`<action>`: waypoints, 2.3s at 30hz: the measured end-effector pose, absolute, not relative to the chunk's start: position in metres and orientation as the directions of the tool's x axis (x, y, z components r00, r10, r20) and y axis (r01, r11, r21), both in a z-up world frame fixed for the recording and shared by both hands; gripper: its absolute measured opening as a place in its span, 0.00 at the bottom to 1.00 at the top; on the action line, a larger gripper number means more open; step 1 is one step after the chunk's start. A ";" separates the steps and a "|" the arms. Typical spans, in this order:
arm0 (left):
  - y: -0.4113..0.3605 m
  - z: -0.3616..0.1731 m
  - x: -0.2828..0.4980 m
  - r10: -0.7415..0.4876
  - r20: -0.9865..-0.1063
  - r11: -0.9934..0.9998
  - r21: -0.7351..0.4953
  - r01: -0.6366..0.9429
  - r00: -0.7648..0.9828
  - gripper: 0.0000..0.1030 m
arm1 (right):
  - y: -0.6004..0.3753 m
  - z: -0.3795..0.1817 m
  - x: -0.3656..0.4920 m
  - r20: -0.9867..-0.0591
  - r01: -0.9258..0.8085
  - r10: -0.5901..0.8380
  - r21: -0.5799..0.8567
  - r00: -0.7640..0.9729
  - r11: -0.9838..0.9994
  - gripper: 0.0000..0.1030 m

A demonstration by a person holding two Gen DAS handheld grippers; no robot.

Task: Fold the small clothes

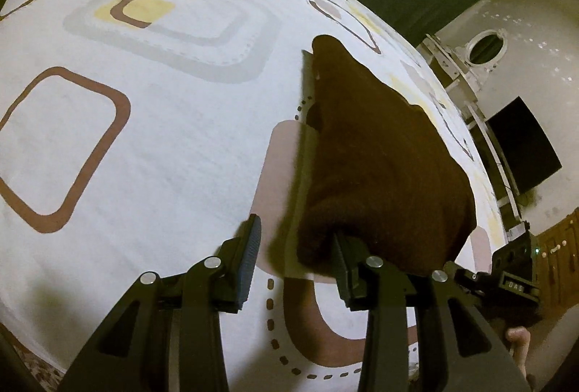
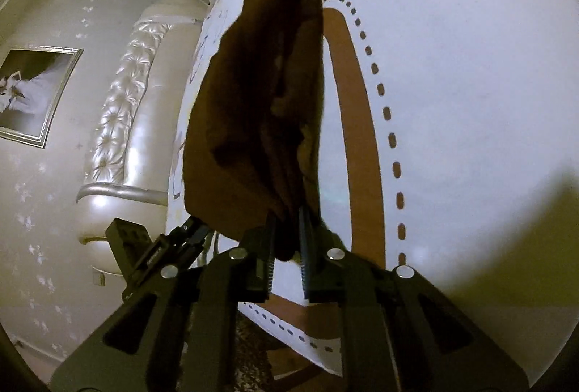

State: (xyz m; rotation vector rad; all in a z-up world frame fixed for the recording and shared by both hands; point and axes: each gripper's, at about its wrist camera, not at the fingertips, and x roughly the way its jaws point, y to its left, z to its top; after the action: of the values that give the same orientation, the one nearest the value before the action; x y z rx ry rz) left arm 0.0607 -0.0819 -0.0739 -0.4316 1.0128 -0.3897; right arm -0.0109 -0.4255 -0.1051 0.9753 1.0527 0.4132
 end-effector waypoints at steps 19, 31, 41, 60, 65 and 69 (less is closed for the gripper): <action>-0.075 -0.042 0.078 -0.613 -0.631 0.780 -0.578 0.239 0.476 0.44 | -0.441 -0.060 0.022 -0.466 0.093 0.645 0.847 0.605 0.523 0.57; -0.081 -0.077 0.115 -0.698 -0.618 0.704 -0.684 0.191 0.362 0.64 | -0.436 -0.095 0.044 -0.496 0.143 0.652 0.844 0.574 0.516 0.60; -0.100 -0.076 0.112 -0.652 -0.667 0.757 -0.604 0.250 0.360 0.47 | -0.438 -0.111 0.051 -0.488 0.140 0.676 0.853 0.552 0.502 0.27; -0.108 -0.076 0.112 -0.632 -0.678 0.774 -0.574 0.267 0.376 0.47 | -0.438 -0.114 0.051 -0.483 0.136 0.676 0.856 0.557 0.500 0.27; -0.106 -0.075 0.113 -0.629 -0.679 0.776 -0.572 0.265 0.379 0.47 | -0.439 -0.114 0.051 -0.485 0.139 0.674 0.855 0.558 0.500 0.27; -0.106 -0.075 0.113 -0.630 -0.678 0.776 -0.573 0.264 0.379 0.47 | -0.440 -0.115 0.051 -0.488 0.141 0.671 0.853 0.558 0.503 0.27</action>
State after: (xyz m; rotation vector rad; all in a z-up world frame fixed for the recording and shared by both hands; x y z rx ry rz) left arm 0.1134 -0.1059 -0.0755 -0.4037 1.0346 -0.5909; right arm 0.0510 -0.4400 -0.1150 1.0192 0.9517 0.3860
